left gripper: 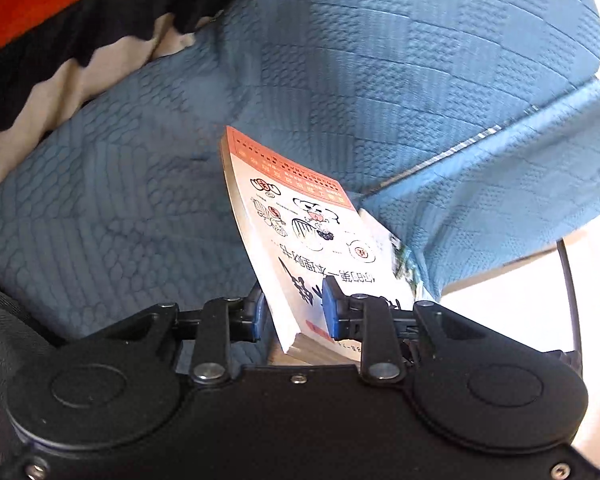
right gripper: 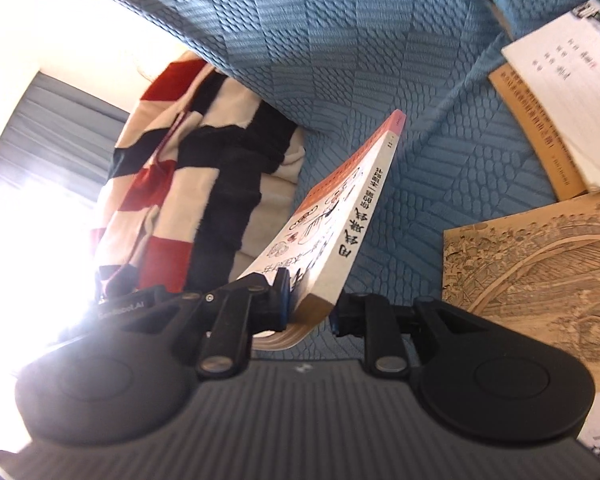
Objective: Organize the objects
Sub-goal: 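Lift and carry the orange book with both tools over the gold book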
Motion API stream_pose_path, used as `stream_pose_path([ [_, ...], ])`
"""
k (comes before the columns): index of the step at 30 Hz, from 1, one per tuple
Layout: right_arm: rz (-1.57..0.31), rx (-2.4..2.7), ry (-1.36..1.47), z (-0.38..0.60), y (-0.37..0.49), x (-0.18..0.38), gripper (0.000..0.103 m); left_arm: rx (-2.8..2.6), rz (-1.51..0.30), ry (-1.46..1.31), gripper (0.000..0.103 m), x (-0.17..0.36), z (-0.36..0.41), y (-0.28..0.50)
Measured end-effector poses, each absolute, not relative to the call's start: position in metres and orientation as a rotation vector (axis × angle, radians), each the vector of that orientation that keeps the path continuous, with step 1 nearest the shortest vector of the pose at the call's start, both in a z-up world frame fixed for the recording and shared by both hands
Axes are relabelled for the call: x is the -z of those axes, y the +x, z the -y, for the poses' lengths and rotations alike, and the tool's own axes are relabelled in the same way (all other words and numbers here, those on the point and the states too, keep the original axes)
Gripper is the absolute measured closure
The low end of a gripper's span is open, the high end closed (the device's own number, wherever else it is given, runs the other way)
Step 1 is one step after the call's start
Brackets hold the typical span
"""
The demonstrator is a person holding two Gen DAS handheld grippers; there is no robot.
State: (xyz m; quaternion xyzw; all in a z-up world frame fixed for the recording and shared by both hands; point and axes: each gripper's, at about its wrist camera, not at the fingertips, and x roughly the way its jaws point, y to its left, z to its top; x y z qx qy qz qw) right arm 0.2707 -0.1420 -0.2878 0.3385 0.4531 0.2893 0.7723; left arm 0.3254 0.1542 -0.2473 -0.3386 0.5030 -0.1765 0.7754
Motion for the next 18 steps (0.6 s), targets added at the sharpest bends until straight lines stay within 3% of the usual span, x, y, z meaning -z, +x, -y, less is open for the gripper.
stream_pose_path([
  [18, -0.886, -0.569, 0.8, 0.207, 0.204, 0.235, 0.081, 0.505, -1.07, -0.565, 0.077, 0.168, -0.093, 0.278],
])
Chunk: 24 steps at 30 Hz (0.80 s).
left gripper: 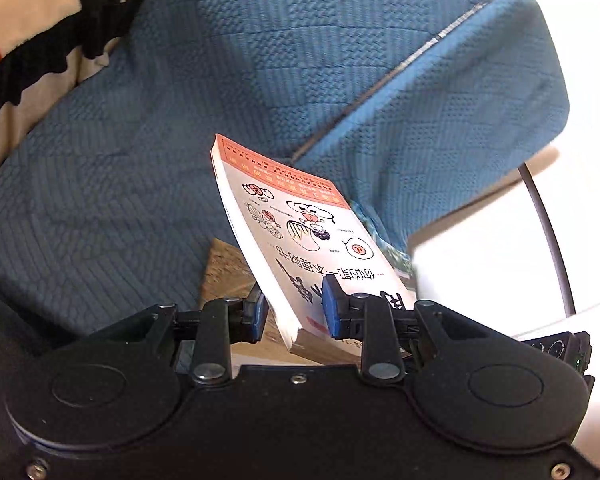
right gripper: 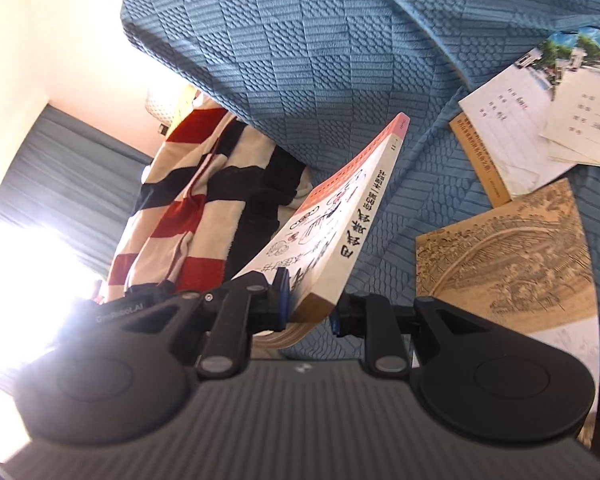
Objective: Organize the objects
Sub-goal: 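Lift and carry the orange book with both tools over the gold book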
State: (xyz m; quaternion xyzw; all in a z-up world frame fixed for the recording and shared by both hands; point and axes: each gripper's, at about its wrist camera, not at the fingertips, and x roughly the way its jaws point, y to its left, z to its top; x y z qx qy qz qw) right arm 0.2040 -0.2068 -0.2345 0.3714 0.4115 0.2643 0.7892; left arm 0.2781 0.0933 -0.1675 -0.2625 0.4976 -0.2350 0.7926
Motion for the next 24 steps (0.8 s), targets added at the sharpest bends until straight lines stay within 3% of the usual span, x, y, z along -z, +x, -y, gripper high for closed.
stream_pose_path([
  [14, -0.791, -0.536, 0.837, 0.244, 0.166, 0.196, 0.08, 0.606, -1.041, -0.506, 0.077, 0.122, -0.064, 0.256],
  [24, -0.829, -0.488, 0.852, 0.253, 0.143, 0.224, 0.08, 0.601, -1.142, -0.525, 0.077, 0.161, -0.055, 0.242],
])
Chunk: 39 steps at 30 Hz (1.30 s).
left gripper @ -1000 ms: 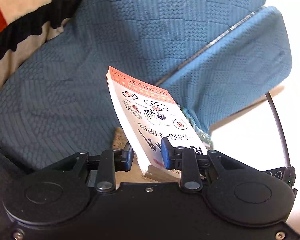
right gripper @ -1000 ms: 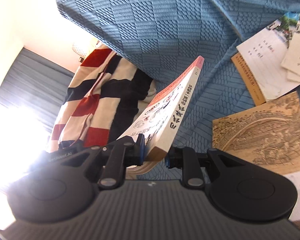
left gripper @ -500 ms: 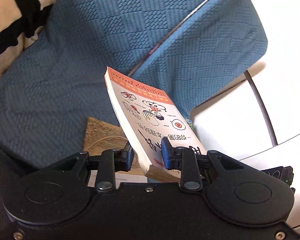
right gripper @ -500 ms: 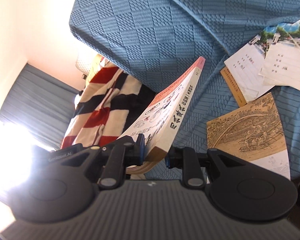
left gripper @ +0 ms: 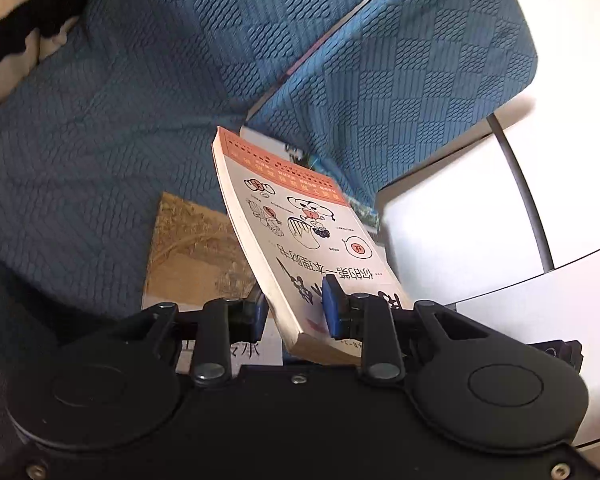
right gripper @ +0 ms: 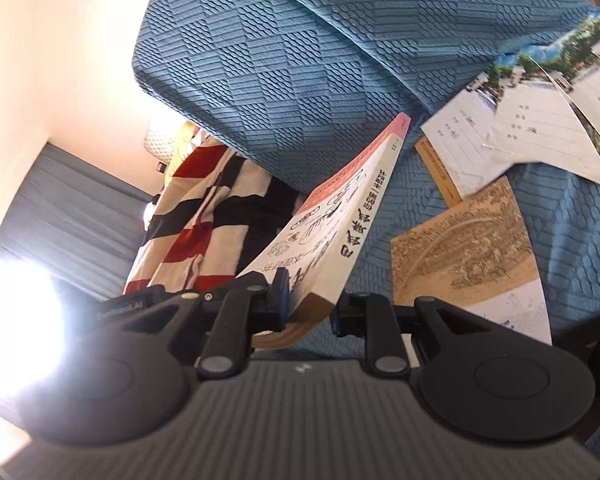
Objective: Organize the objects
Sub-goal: 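Lift and carry the orange book with both tools over the gold book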
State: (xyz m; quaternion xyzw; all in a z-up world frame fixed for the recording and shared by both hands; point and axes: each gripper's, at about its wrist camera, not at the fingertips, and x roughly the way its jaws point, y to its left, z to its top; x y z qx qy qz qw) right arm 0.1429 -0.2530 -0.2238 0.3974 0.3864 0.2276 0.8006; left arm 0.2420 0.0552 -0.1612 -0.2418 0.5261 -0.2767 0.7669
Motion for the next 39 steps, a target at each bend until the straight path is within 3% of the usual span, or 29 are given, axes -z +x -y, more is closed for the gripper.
stream_pose_path([
  [24, -0.921, -0.408, 0.841, 0.257, 0.121, 0.32, 0.079, 0.506, -1.28, -0.504, 0.076, 0.267, -0.038, 0.224],
  [35, -1.021, -0.38, 0.804, 0.251, 0.117, 0.342, 0.065, 0.468, -1.337, -0.513, 0.071, 0.295, -0.039, 0.215],
  [39, -1.062, -0.36, 0.79, 0.249, 0.117, 0.344, 0.055, 0.456, -1.352, -0.51, 0.067, 0.299, -0.039, 0.214],
])
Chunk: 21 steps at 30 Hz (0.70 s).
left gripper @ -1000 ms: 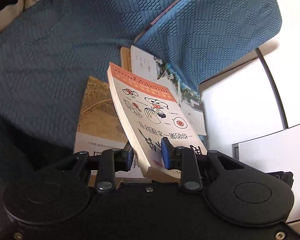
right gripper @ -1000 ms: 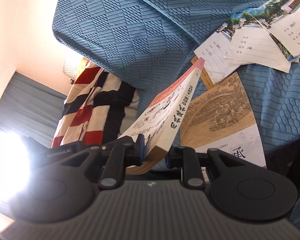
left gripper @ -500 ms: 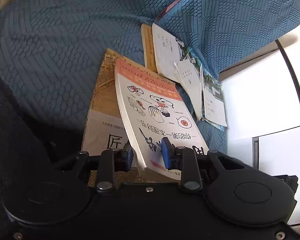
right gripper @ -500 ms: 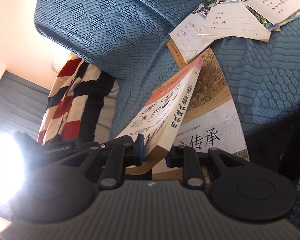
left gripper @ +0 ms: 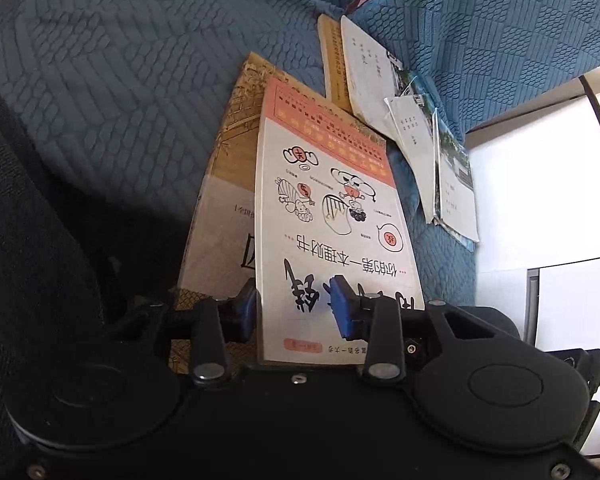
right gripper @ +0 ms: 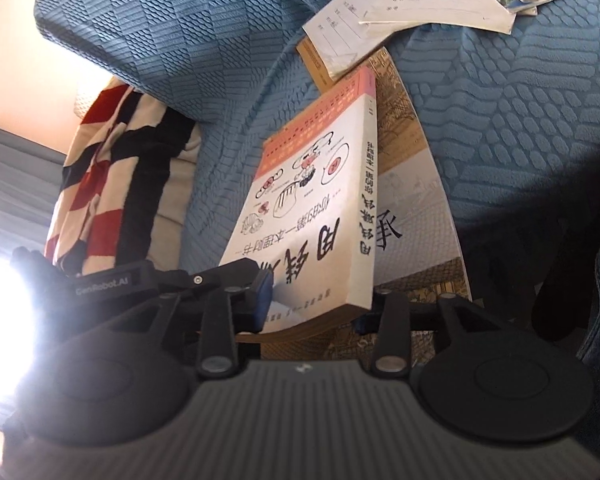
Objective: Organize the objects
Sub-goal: 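Lower the orange book onto the gold book and open both tools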
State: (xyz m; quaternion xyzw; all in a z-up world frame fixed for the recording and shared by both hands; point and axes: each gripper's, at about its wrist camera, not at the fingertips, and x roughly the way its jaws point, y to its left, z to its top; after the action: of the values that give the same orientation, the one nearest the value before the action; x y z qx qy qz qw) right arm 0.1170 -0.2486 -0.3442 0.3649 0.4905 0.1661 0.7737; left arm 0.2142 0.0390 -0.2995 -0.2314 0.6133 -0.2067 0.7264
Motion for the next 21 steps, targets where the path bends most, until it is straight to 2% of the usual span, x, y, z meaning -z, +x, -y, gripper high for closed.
stream_pose_path([
  [3, -1.121, -0.352, 0.788, 0.246, 0.117, 0.345, 0.049, 0.437, -1.363, -0.491, 0.064, 0.3, -0.039, 0.214],
  [7, -1.177, -0.297, 0.749, 0.245, 0.115, 0.343, 0.026, 0.433, -1.364, -0.469, 0.065, 0.297, -0.04, 0.212],
  [13, -1.207, -0.297, 0.714, 0.249, 0.105, 0.325, 0.027, 0.441, -1.313, -0.417, 0.063, 0.278, -0.038, 0.204],
  [21, -1.075, -0.202, 0.483, 0.261, 0.108, 0.292, 0.028, 0.448, -1.213, -0.331, 0.059, 0.251, -0.03, 0.198],
])
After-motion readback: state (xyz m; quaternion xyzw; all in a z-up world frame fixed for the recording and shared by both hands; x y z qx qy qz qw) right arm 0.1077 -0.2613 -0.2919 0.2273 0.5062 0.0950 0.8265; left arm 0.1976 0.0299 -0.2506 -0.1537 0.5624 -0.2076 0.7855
